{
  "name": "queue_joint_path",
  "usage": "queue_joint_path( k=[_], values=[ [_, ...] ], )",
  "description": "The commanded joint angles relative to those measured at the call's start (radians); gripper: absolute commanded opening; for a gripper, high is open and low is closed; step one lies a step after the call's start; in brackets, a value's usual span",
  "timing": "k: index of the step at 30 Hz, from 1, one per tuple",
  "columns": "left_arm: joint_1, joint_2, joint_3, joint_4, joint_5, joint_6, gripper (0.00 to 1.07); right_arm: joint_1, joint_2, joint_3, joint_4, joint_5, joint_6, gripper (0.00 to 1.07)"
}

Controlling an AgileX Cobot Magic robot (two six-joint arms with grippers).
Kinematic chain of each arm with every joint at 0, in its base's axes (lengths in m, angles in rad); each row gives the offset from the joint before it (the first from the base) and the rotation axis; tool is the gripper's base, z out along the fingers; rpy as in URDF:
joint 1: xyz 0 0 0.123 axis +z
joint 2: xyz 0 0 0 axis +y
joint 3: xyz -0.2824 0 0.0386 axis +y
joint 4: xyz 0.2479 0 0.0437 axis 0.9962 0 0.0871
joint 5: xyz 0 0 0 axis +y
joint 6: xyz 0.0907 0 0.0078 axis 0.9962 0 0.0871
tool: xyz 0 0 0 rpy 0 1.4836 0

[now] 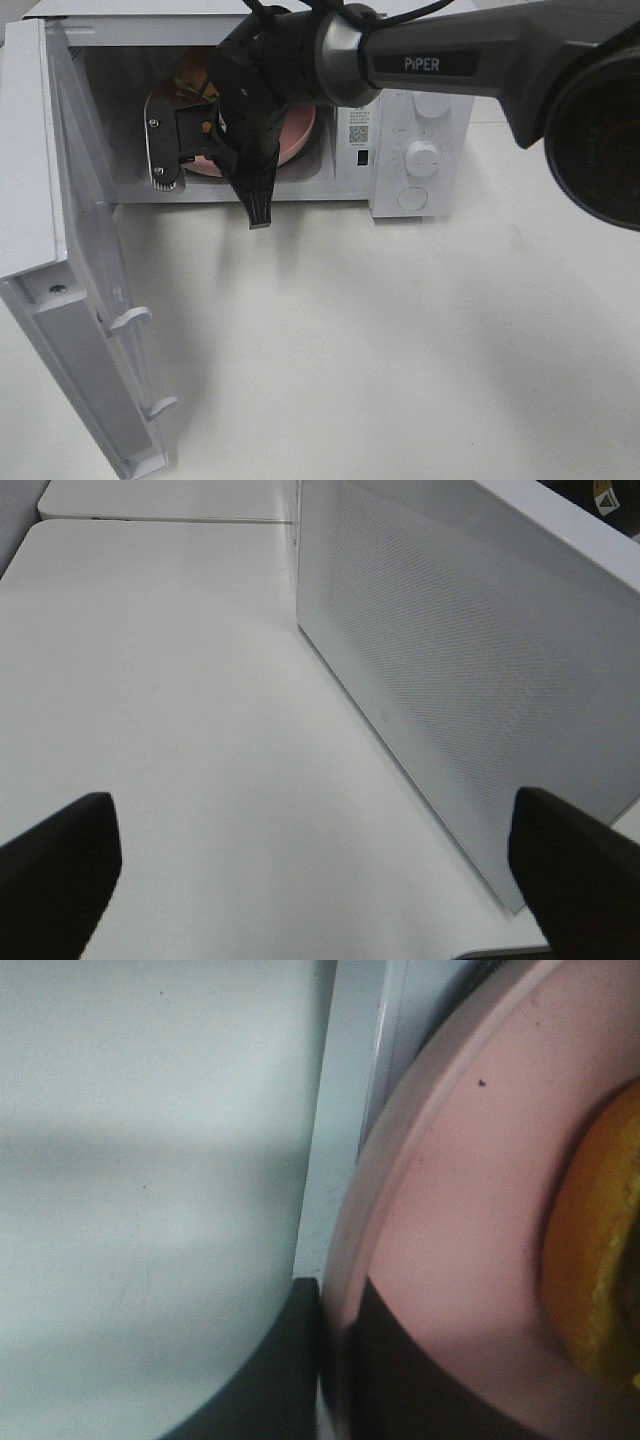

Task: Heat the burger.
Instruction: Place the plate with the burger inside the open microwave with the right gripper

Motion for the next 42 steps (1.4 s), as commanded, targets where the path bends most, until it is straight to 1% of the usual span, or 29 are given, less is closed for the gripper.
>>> queue_joint_path(
  k=[1, 9, 14, 15, 16, 17, 18, 19, 20, 21, 22, 23, 24, 25, 26, 27, 36, 39, 42],
  values=[
    [-0.006, -0.015, 0.002, 0.001, -0.015, -0.007, 0.98, -0.002, 0.009, -0.046, -0.033, -0.045, -0.013, 0.0],
    [-0.006, -0.015, 0.002, 0.001, -0.015, -0.007, 0.98, -0.002, 0.064, -0.104, -0.03, -0.046, -0.012, 0.0],
    [-0.006, -0.015, 0.002, 0.001, -0.015, -0.007, 0.98, -0.002, 0.065, -0.104, -0.03, -0.053, -0.009, 0.01],
    [-0.006, -0.015, 0.002, 0.001, -0.015, -0.007, 0.98, -0.002, 0.065, -0.104, -0.03, -0.059, -0.008, 0.03],
    [-0.006, -0.015, 0.002, 0.001, -0.015, -0.007, 0.98, -0.002, 0.065, -0.104, -0.03, -0.059, -0.008, 0.03],
    [-0.006, -0.015, 0.002, 0.001, -0.015, -0.007, 0.98, -0.002, 0.065, -0.104, -0.03, -0.062, -0.004, 0.07],
    [-0.006, -0.015, 0.002, 0.001, -0.015, -0.007, 0.98, -0.002, 0.065, -0.104, -0.03, -0.062, -0.004, 0.07],
    [-0.006, -0.015, 0.002, 0.001, -0.015, -0.007, 0.98, -0.004, 0.065, -0.104, -0.03, -0.061, -0.004, 0.1],
    [-0.006, -0.015, 0.002, 0.001, -0.015, -0.007, 0.98, -0.005, 0.065, -0.104, -0.03, -0.059, 0.0, 0.16],
    [-0.006, -0.015, 0.002, 0.001, -0.015, -0.007, 0.98, -0.005, 0.065, -0.104, -0.03, -0.059, 0.0, 0.16],
    [-0.006, -0.015, 0.002, 0.001, -0.015, -0.007, 0.98, -0.005, 0.065, -0.104, -0.03, -0.052, 0.004, 0.22],
    [-0.006, -0.015, 0.002, 0.001, -0.015, -0.007, 0.98, -0.005, 0.065, -0.104, -0.03, -0.052, 0.004, 0.22],
    [-0.006, -0.015, 0.002, 0.001, -0.015, -0.007, 0.98, -0.005, 0.065, -0.104, -0.03, -0.052, 0.006, 0.26],
    [-0.006, -0.015, 0.002, 0.001, -0.015, -0.007, 0.98, -0.005, 0.065, -0.104, -0.032, -0.052, 0.012, 0.32],
    [-0.006, -0.015, 0.002, 0.001, -0.015, -0.007, 0.98, -0.005, 0.065, -0.104, -0.032, -0.052, 0.012, 0.32],
    [-0.006, -0.015, 0.002, 0.001, -0.015, -0.007, 0.98, -0.005, 0.065, -0.104, -0.035, -0.052, 0.018, 0.36],
    [-0.006, -0.015, 0.002, 0.001, -0.015, -0.007, 0.98, -0.005, 0.065, -0.104, -0.052, -0.047, 0.055, 0.38],
    [-0.006, -0.015, 0.002, 0.001, -0.015, -0.007, 0.98, -0.005, 0.065, -0.103, -0.056, -0.041, 0.09, 0.39],
    [-0.006, -0.015, 0.002, 0.001, -0.015, -0.007, 0.98, -0.005, 0.063, -0.103, -0.056, -0.026, 0.106, 0.43]
  ],
)
